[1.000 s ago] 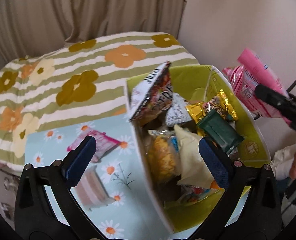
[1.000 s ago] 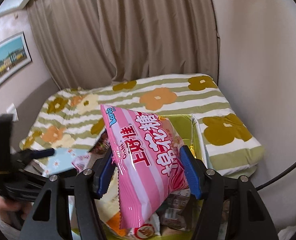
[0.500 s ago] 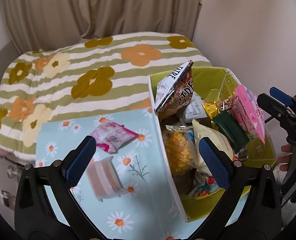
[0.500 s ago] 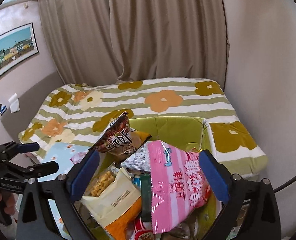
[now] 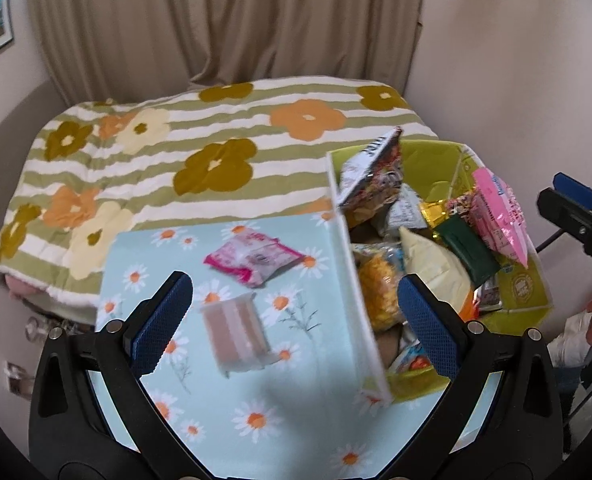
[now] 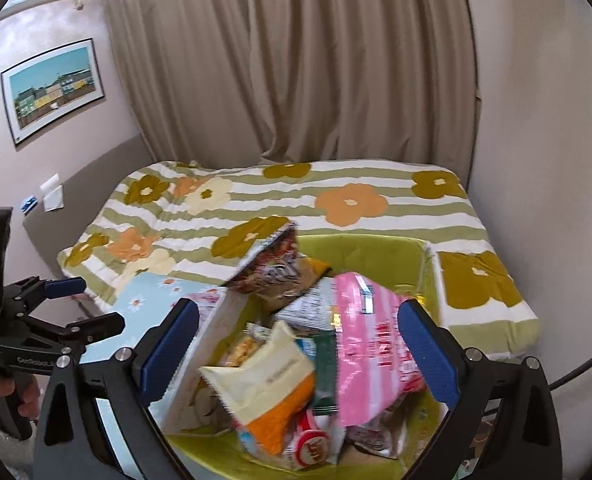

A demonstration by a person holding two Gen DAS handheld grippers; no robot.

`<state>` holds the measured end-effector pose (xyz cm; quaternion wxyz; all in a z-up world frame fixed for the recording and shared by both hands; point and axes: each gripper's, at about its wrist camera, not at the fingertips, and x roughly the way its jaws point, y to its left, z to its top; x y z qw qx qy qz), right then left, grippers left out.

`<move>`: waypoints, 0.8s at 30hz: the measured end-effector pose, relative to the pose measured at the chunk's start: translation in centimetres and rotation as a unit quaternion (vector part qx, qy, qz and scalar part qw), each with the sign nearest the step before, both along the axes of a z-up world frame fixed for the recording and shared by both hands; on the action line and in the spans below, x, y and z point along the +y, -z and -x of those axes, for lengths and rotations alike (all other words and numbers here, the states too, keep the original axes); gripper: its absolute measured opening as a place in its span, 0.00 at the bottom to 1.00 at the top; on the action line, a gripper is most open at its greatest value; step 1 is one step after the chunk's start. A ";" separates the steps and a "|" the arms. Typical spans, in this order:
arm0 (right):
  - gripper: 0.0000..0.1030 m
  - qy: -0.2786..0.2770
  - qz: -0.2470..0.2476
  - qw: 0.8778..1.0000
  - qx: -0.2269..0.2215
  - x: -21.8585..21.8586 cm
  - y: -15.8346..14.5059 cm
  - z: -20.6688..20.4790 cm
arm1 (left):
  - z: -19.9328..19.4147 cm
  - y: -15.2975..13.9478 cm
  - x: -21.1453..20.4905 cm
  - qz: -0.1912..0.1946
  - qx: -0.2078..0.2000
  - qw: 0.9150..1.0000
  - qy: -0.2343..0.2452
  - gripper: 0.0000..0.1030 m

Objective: Organize snacks
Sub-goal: 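Move both tools back toward the remaining snacks on the mat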

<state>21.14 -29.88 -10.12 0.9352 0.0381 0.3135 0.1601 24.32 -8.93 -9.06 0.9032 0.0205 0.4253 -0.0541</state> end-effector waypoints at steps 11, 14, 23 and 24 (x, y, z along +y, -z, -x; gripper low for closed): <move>0.96 -0.041 0.015 0.999 -0.002 8.4 -1.1 0.9 | -0.2 -0.5 8.8 -0.010 -0.007 1.000 -0.008 0.99; 0.96 -0.043 0.017 0.999 0.010 11.1 -0.7 0.6 | -1.2 -0.3 11.2 -0.007 0.005 1.000 0.004 0.99; 0.96 -0.034 0.023 0.997 0.059 19.6 2.2 -1.1 | -4.6 1.7 16.8 -0.005 0.038 0.998 0.059 0.99; 0.96 -0.035 0.020 0.997 0.068 20.3 2.8 -1.3 | -5.1 1.8 17.2 -0.004 0.041 0.997 0.066 0.99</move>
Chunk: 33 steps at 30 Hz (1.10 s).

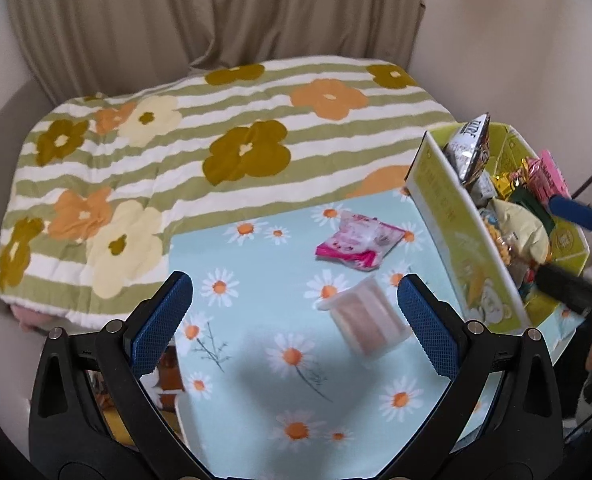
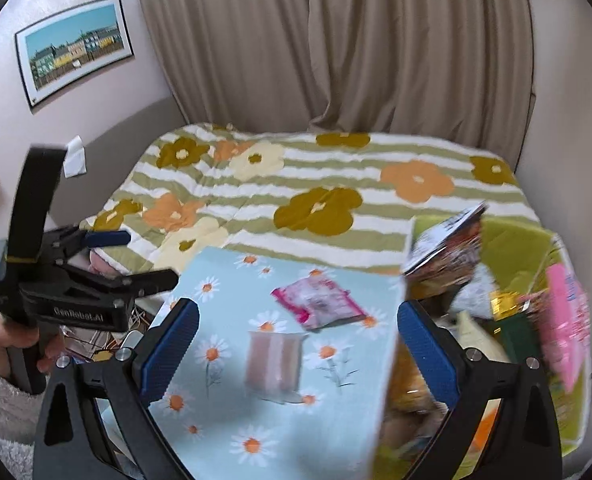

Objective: Organize snacks
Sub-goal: 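Move both tools back toward the remaining snacks on the mat, then grasp the pink-and-white Shanghaojia packet with the left tool while the right tool grasps the pale pink pad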

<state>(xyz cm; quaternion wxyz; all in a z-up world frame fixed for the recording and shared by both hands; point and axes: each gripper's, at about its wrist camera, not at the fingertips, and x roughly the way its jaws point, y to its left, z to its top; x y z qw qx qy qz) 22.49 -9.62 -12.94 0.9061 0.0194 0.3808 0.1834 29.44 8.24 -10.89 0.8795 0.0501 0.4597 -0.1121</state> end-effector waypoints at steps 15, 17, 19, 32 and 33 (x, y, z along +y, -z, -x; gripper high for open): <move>0.96 0.050 0.058 0.992 0.100 6.7 12.9 -2.8 | -10.0 7.3 -2.2 0.009 0.073 0.986 0.147 0.99; 0.95 0.053 0.066 0.991 0.105 7.1 14.5 -3.2 | -10.7 8.6 -3.3 0.014 0.084 0.982 0.167 0.99; 0.95 0.057 0.076 0.990 0.104 7.5 15.8 -3.5 | -11.3 9.8 -4.6 0.015 0.093 0.977 0.189 0.99; 0.87 0.065 0.082 0.988 0.111 8.1 19.3 -3.7 | -13.3 16.8 -11.5 0.006 0.156 0.952 0.263 0.99; 0.87 0.065 0.082 0.988 0.112 7.9 19.4 -3.8 | -13.4 17.1 -11.7 0.007 0.158 0.952 0.263 0.99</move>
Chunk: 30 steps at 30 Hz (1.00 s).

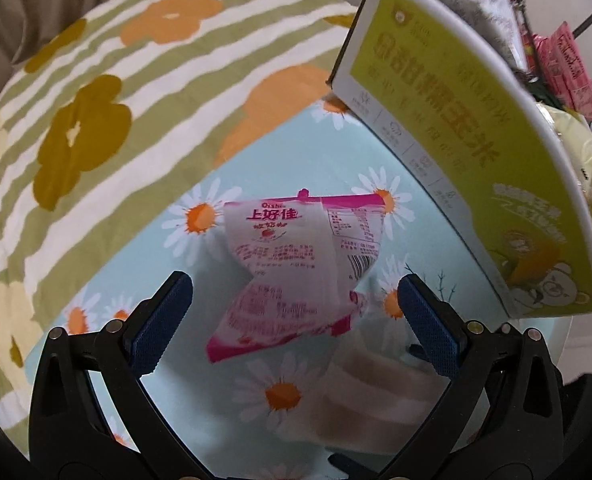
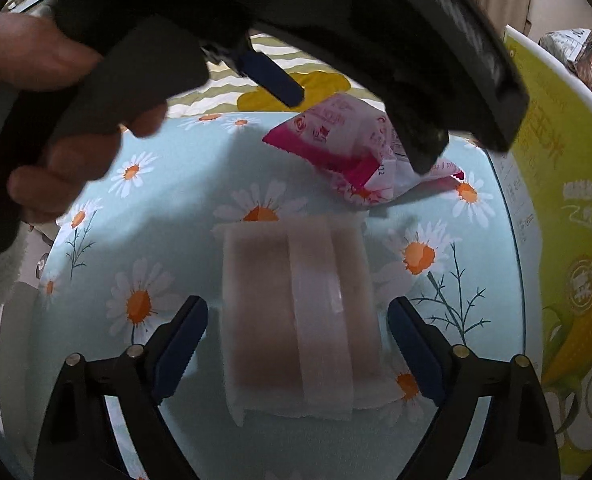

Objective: Organize snacks
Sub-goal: 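Grasp the pink-and-white Shanghaojia packet with the left tool while the right tool grasps the pale pink pad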

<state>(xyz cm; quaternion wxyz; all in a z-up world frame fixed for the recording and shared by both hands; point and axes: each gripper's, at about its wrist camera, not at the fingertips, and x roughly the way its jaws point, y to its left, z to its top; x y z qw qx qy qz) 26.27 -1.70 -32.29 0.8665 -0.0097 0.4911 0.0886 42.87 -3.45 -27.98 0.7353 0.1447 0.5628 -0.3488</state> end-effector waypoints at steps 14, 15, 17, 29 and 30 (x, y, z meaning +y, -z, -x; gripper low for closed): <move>0.87 -0.007 0.002 1.000 0.000 1.0 0.5 -0.5 | -1.0 1.4 0.5 0.017 0.025 0.999 -0.014 0.56; 0.87 -0.007 0.004 1.000 0.000 1.1 0.5 -0.5 | -0.8 1.3 0.7 0.016 0.021 1.000 -0.016 0.56; 0.87 -0.008 0.004 1.000 0.000 1.3 0.6 -0.6 | -0.6 1.1 1.5 0.011 0.014 1.000 -0.021 0.56; 0.77 -0.020 0.022 1.000 -0.006 2.5 0.5 -0.7 | 0.6 0.5 9.4 -0.005 0.004 0.995 -0.097 0.55; 0.74 -0.020 0.025 0.999 -0.007 2.5 0.4 -0.8 | 0.8 0.5 10.1 -0.006 0.004 0.995 -0.104 0.55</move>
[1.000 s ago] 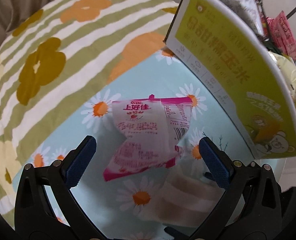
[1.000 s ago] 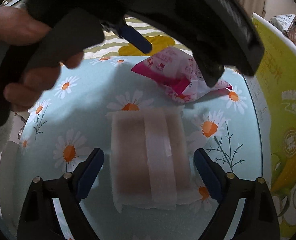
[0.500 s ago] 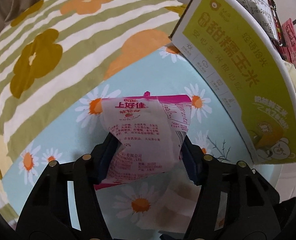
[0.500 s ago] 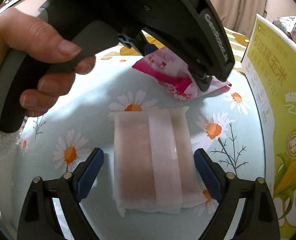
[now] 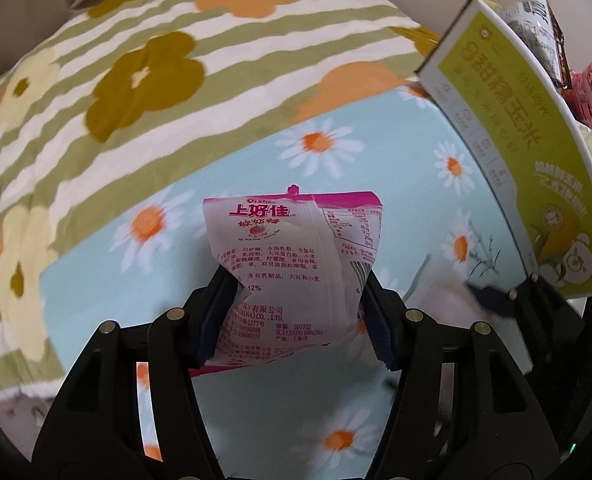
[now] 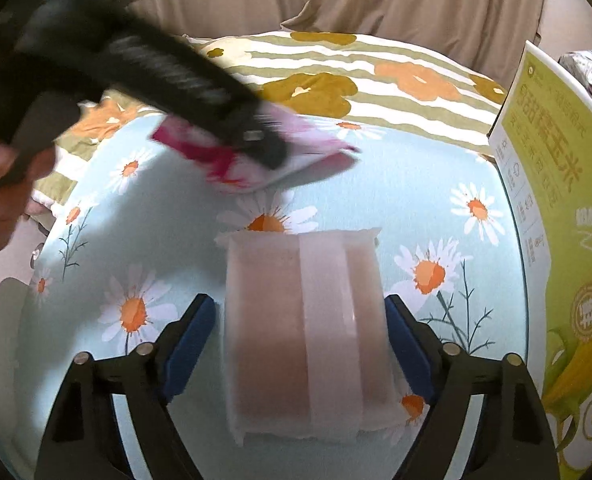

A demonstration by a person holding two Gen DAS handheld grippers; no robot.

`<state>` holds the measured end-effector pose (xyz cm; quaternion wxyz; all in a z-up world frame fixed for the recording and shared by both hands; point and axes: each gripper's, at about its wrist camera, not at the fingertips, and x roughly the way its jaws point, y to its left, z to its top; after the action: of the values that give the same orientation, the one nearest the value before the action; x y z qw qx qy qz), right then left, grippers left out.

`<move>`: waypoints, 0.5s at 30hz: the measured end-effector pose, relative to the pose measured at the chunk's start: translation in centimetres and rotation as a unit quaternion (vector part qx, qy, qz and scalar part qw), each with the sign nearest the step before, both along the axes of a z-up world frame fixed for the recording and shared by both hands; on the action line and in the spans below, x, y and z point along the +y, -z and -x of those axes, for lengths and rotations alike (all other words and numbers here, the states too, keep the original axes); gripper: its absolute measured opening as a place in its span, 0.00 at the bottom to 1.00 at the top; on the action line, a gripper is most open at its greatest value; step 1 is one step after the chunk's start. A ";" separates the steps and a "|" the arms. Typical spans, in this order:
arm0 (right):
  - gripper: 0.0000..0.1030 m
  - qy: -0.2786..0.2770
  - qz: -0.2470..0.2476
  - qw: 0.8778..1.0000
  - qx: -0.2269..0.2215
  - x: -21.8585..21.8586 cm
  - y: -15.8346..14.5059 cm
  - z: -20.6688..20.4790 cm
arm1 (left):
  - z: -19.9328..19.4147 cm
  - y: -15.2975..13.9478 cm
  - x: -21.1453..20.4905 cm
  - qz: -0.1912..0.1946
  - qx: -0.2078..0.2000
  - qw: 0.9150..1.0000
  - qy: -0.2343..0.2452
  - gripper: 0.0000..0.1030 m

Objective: Organize snacks
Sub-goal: 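Grasp the pink-and-white Shanghaojia packet with the left tool while the right tool grasps the pale pink pad, then carry both items over the cardboard box and open both tools to drop them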

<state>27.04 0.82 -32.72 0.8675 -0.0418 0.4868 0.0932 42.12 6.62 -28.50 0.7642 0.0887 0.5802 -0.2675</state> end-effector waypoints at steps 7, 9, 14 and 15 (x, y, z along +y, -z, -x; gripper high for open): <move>0.66 -0.006 0.003 1.000 -0.016 0.0 -0.1 0.2 | 2.1 0.1 3.3 -0.004 0.008 0.999 -0.042 0.55; 0.59 -0.009 0.006 1.000 -0.018 -0.4 -0.1 0.1 | 2.8 0.2 3.8 0.002 0.012 0.999 -0.051 0.55; 0.57 0.000 -0.005 1.000 -0.012 -1.0 -0.7 0.2 | 4.7 0.1 4.8 0.007 0.020 0.997 -0.073 0.55; 0.57 0.001 -0.009 1.000 -0.014 -1.3 -1.1 0.2 | 5.0 -0.1 5.0 0.007 0.019 0.997 -0.077 0.55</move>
<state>26.82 -0.50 -31.60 0.8747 -0.0347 0.4736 0.0967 37.07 11.62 -28.36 0.7721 0.0330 0.5977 -0.2135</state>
